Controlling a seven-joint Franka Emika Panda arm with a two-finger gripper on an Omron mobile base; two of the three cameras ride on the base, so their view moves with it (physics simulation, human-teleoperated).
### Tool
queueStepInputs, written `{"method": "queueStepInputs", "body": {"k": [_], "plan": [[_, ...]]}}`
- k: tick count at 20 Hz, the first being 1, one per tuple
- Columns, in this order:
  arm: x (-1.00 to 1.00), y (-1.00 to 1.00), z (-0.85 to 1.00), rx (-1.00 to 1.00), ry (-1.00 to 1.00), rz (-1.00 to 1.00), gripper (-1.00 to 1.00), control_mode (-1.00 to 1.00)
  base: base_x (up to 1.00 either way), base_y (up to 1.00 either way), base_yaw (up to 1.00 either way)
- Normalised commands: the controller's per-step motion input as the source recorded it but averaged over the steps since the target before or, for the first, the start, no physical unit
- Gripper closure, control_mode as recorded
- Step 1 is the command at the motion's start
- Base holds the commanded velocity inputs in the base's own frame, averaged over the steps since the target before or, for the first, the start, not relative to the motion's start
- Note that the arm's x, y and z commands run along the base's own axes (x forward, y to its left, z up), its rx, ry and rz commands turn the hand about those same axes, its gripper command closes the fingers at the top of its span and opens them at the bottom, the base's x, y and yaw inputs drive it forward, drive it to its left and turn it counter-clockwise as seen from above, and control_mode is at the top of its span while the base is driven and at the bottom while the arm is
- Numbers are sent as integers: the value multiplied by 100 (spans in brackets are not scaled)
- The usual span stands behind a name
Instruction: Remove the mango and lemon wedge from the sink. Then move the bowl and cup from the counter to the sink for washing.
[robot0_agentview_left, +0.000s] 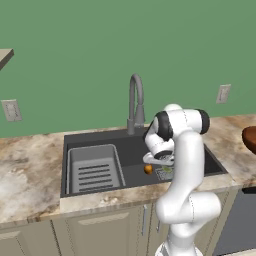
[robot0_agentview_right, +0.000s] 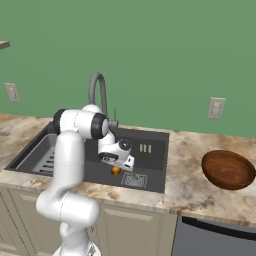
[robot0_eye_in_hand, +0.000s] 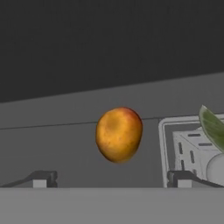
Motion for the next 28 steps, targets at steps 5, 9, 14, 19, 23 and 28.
{"method": "queueStepInputs", "body": {"k": [5, 9, 14, 19, 23, 28], "plan": [[4, 6, -12, 0, 0, 0, -100, -100, 0, 0, 0], [8, 3, -11, 0, 0, 0, -100, -100, 0, 0, 0], [6, 0, -11, 0, 0, 0, -100, -100, 0, 0, 0], [8, 1, -12, 0, 0, 0, -100, -100, 0, 0, 0], [7, 0, -11, 0, 0, 0, -100, -100, 0, 0, 0], [5, 7, -11, 0, 1, 1, -100, -100, 0, 0, 0]]}}
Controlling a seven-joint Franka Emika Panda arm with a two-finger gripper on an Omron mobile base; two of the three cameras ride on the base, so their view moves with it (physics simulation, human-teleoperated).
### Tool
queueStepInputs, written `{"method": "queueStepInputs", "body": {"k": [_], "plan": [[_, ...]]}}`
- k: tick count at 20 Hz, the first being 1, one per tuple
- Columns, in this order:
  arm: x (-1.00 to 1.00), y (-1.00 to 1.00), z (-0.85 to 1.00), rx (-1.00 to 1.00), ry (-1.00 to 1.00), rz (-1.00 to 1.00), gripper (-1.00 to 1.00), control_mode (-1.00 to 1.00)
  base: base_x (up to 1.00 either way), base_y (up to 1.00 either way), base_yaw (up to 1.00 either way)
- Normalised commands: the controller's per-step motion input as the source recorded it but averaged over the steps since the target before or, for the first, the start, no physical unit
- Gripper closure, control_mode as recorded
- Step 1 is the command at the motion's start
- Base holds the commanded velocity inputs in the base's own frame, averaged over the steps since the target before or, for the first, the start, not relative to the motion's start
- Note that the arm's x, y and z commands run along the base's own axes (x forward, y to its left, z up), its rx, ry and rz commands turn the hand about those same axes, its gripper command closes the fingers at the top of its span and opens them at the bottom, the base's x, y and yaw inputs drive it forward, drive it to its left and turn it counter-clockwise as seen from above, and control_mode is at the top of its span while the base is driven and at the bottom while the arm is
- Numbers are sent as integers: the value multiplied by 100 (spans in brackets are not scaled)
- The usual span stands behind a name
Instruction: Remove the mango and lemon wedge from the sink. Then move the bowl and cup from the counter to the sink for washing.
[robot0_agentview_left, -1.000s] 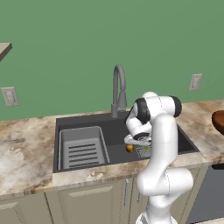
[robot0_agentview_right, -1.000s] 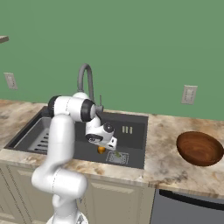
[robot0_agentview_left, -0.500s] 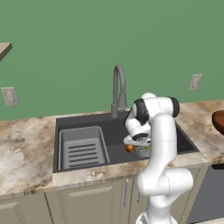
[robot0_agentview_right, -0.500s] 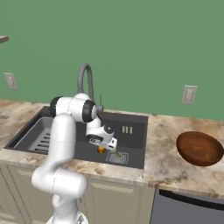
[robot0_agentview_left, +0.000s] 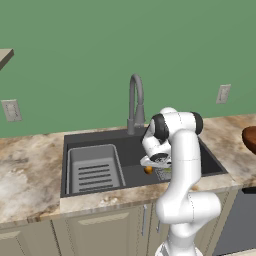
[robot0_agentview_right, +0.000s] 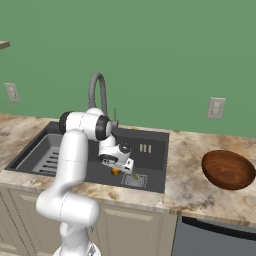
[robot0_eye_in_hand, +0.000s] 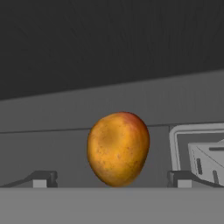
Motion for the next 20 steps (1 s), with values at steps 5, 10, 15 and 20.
{"method": "queueStepInputs", "body": {"k": [5, 10, 15, 20], "plan": [[12, 5, -9, 0, 0, 1, -100, -100, 0, 0, 0], [10, 3, -9, 0, 0, 1, -100, -100, 0, 0, 0], [8, 0, -11, -1, 0, 0, -100, -100, 0, 0, 0], [13, 0, -11, -1, 0, 0, -100, -100, 0, 0, 0]]}}
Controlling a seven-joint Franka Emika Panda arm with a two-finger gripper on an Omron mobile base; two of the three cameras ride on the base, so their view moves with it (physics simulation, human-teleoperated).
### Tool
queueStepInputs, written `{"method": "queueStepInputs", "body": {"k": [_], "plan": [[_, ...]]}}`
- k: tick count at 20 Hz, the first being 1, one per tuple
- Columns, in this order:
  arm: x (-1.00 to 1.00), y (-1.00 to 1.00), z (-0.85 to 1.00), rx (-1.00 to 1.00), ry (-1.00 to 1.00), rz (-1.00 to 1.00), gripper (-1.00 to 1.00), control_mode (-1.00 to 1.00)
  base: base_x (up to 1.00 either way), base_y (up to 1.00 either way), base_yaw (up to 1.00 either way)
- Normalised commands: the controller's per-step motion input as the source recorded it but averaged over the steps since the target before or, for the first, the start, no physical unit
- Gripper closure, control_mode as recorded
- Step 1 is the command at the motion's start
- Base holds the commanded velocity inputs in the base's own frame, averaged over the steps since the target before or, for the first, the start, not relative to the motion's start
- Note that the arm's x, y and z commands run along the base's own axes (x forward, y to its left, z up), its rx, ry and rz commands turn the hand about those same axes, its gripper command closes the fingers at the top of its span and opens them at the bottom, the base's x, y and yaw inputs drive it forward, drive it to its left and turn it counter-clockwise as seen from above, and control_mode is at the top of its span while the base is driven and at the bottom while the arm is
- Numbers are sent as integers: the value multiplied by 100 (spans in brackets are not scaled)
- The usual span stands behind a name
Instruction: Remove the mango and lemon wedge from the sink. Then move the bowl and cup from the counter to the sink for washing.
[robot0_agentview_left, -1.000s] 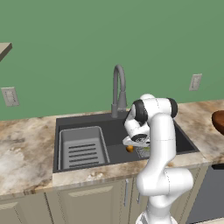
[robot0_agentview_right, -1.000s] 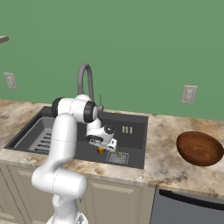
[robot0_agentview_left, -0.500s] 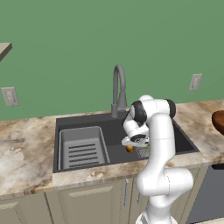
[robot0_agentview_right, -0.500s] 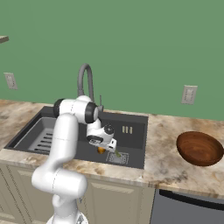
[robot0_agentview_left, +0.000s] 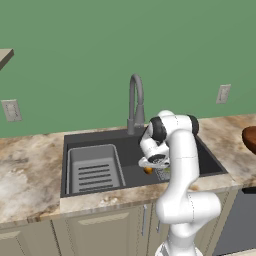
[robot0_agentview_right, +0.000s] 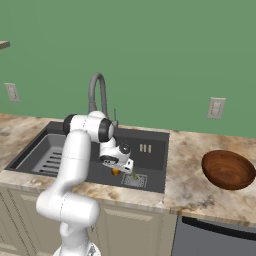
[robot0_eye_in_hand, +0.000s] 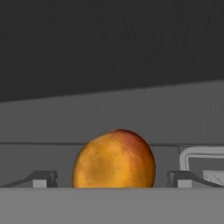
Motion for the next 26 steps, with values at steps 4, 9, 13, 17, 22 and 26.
{"method": "queueStepInputs", "body": {"k": [4, 9, 13, 17, 22, 26], "plan": [[11, 0, -8, 0, 0, 1, -100, -100, 0, 0, 0], [1, 1, -9, 0, 6, 0, -100, -100, 0, 0, 0], [0, 0, -8, 0, 6, 0, -100, -100, 0, 0, 0], [1, 2, -8, 0, 0, 1, 100, -100, 0, 0, 0], [2, 1, -7, 0, 0, 3, 100, -100, 0, 0, 0], [0, 0, -6, 0, 0, 6, 100, -100, 0, 0, 0]]}}
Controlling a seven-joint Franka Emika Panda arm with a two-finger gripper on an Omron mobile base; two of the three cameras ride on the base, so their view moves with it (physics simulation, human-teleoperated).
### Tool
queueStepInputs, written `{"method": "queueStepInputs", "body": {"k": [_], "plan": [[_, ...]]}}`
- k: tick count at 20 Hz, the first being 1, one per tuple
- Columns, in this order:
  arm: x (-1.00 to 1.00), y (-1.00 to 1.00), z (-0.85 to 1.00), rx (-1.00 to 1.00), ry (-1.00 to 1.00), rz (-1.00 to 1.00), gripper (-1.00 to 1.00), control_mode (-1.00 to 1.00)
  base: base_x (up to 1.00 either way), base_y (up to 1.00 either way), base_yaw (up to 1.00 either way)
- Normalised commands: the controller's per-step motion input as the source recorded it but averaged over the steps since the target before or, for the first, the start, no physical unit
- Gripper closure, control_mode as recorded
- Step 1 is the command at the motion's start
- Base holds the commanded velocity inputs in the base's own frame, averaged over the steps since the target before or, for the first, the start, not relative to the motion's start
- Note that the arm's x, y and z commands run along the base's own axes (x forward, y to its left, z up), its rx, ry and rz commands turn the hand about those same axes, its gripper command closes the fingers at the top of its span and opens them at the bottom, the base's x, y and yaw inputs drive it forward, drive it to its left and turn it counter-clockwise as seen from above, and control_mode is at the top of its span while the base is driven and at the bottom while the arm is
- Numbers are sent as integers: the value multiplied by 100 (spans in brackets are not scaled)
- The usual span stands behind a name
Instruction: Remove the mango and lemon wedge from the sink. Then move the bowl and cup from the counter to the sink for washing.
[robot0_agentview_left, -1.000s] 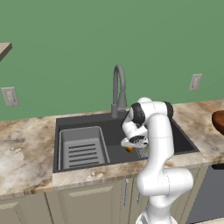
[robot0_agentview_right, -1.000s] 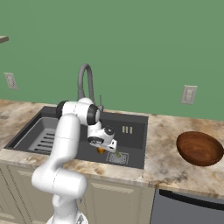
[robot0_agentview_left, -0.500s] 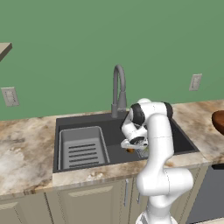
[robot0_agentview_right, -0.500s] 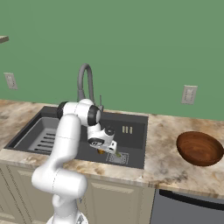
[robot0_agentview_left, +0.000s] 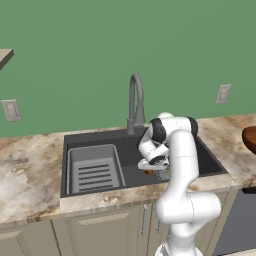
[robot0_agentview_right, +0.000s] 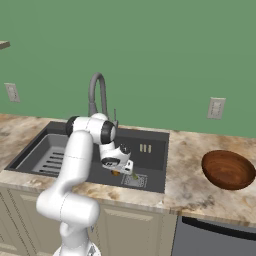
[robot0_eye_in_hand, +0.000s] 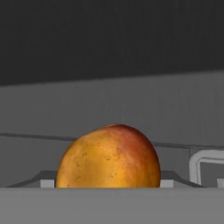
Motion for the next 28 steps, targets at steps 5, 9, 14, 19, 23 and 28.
{"method": "queueStepInputs", "body": {"k": [5, 9, 14, 19, 23, 28], "plan": [[-11, -3, 1, 0, -12, 6, 100, -100, 0, 0, 0], [-24, -6, 16, 0, -13, 5, 100, -100, 0, 0, 0], [-20, -9, 23, 0, 0, 1, 100, -100, 0, 0, 0], [-18, -10, 32, 0, 0, 0, 100, -100, 0, 0, 0], [-11, -5, 42, 0, 2, 0, 100, -100, 0, 0, 0], [-12, -8, 42, 0, 6, 0, 100, -100, 0, 0, 0]]}}
